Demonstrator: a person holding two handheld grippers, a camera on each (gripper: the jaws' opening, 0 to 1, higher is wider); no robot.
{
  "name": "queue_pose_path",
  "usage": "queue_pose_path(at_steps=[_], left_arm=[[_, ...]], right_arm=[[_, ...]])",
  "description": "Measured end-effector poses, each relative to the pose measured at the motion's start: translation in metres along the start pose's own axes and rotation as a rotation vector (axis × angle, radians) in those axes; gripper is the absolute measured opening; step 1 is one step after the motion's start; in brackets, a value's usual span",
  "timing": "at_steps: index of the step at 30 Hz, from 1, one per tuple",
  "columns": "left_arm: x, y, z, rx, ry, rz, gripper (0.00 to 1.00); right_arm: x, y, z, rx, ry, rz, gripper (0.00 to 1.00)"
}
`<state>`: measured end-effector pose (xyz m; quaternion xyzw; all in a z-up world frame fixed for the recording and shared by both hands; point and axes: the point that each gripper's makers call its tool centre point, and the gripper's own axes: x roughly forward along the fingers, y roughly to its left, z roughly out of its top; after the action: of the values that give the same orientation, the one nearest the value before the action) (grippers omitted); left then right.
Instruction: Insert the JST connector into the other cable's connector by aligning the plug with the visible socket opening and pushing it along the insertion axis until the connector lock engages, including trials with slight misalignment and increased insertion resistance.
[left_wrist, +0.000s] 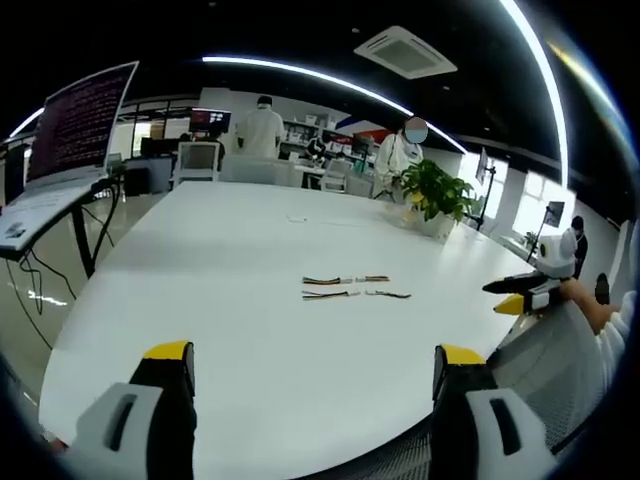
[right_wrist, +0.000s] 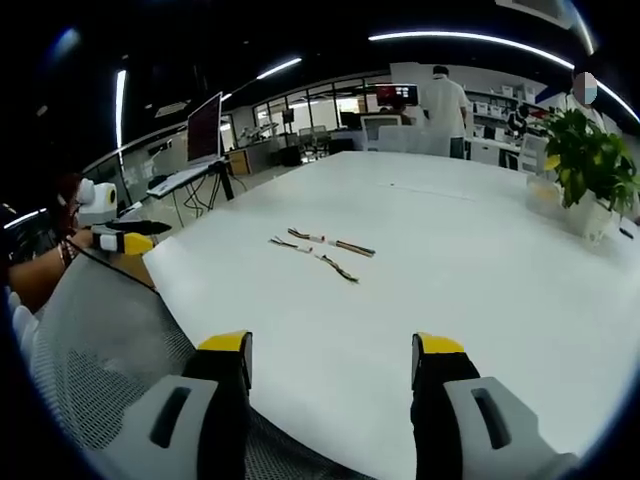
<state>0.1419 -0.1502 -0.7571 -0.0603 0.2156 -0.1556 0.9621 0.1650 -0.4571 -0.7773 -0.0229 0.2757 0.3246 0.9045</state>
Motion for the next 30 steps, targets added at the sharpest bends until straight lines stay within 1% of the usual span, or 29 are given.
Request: queue_pose_path(at_steps=[1, 2, 3, 4, 7, 10, 12, 15, 20, 25, 30], left_arm=[[0.000, 0.000, 0.000, 0.001, 0.000, 0.000, 0.98], [0.000, 0.001, -0.001, 0.004, 0.006, 0.007, 0.98], [0.000, 0.002, -0.002, 0.007, 0.017, 0.014, 0.98], [0.001, 0.003, -0.003, 0.010, 0.021, 0.019, 0.98], [0.000, 0.003, -0.002, 0.003, 0.012, 0.019, 0.98], [0.000, 0.001, 0.001, -0.019, -0.008, 0.009, 0.98], [0.000, 0.002, 0.002, -0.020, -0.011, 0.013, 0.98], [0.000, 0.002, 0.000, -0.016, -0.004, 0.017, 0.98], [-0.001, 0.002, 0.000, -0.019, -0.003, 0.018, 0.96], [-0.001, 0.004, -0.001, -0.017, 0.006, 0.028, 0.95], [0.000, 0.004, -0.002, -0.019, 0.008, 0.023, 0.95]], right_arm=[[0.000, 0.002, 0.001, 0.002, -0.007, 0.011, 0.62], [-0.001, 0.004, 0.008, 0.000, -0.046, 0.020, 0.62], [-0.002, 0.004, 0.012, 0.002, -0.067, 0.016, 0.61], [-0.004, 0.001, 0.012, 0.001, -0.070, 0.003, 0.59], [-0.001, 0.003, 0.006, -0.004, -0.031, 0.010, 0.58], [-0.002, 0.005, 0.010, -0.009, -0.053, 0.017, 0.57], [-0.002, 0.004, 0.009, -0.013, -0.046, 0.013, 0.57], [-0.001, 0.004, 0.006, -0.011, -0.032, 0.016, 0.57], [-0.002, 0.005, 0.007, -0.002, -0.041, 0.019, 0.57], [-0.001, 0.004, 0.004, 0.000, -0.026, 0.017, 0.57], [0.000, 0.004, 0.001, 0.005, -0.008, 0.018, 0.56]])
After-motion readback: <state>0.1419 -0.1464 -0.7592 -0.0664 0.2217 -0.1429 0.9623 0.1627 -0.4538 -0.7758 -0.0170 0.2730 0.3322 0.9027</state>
